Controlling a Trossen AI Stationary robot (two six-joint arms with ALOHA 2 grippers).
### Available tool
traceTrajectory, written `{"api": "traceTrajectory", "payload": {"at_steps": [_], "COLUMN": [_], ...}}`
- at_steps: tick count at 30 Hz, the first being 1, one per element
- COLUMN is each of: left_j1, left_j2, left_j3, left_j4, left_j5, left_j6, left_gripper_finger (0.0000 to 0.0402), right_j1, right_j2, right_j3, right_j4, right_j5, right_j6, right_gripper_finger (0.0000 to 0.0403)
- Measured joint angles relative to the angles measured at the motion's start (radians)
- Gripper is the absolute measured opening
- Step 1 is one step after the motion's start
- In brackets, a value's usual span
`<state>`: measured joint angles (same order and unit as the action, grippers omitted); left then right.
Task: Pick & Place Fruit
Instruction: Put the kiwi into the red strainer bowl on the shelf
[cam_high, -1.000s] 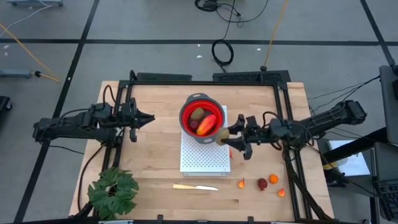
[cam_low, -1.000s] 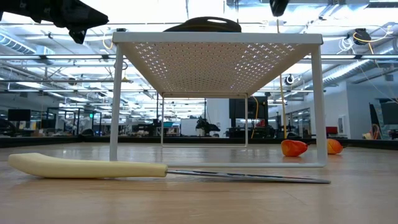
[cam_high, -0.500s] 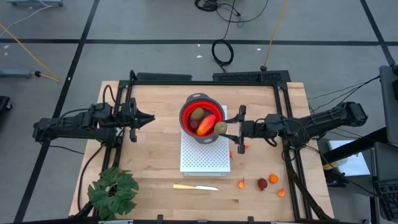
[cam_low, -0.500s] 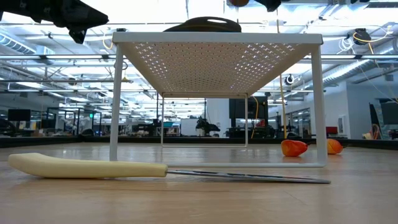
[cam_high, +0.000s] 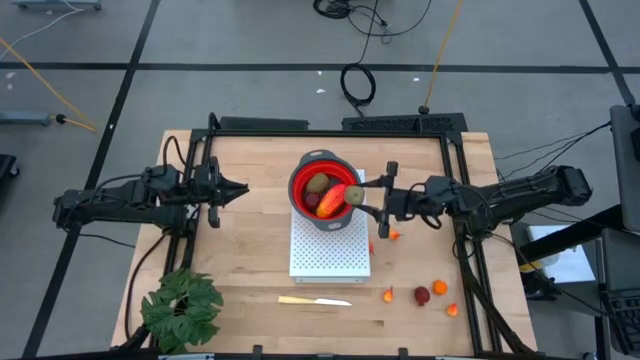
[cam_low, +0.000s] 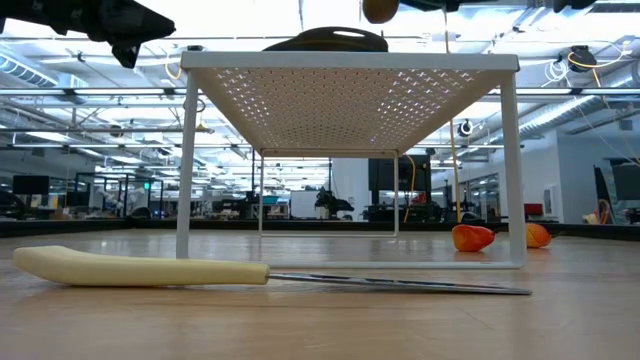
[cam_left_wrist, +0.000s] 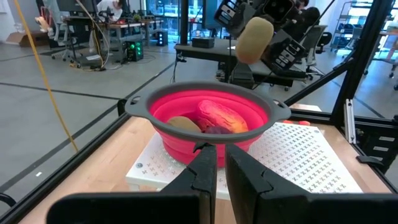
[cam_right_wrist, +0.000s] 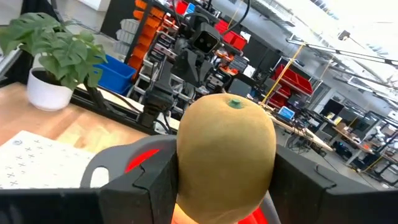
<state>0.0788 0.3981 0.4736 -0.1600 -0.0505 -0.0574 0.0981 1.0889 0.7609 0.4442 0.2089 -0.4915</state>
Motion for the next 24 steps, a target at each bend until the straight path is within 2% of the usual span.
{"api": "traceTrajectory", "payload": {"at_steps": [4,12,24], "left_j1": [0.0,0.0,0.0], "left_j2": [0.0,0.0,0.0], "left_j3": [0.0,0.0,0.0], "left_j4": [0.0,0.0,0.0], "left_j5": [0.0,0.0,0.0], "left_j6": [0.0,0.001,0.002], "left_gripper_finger": [0.0031,0.0031,0.0031], "right_j1": [-0.007,-0.039,-0.103], "right_j2": [0.0,0.0,0.037], "right_j3": [0.0,0.01,0.3], "right_j4": [0.0,-0.031,-0.542], "right_j5": [0.0,-0.004,-0.058], "right_j6": [0.006,0.179,0.247], "right_gripper_finger": [0.0199,0.0199,0.0199]}}
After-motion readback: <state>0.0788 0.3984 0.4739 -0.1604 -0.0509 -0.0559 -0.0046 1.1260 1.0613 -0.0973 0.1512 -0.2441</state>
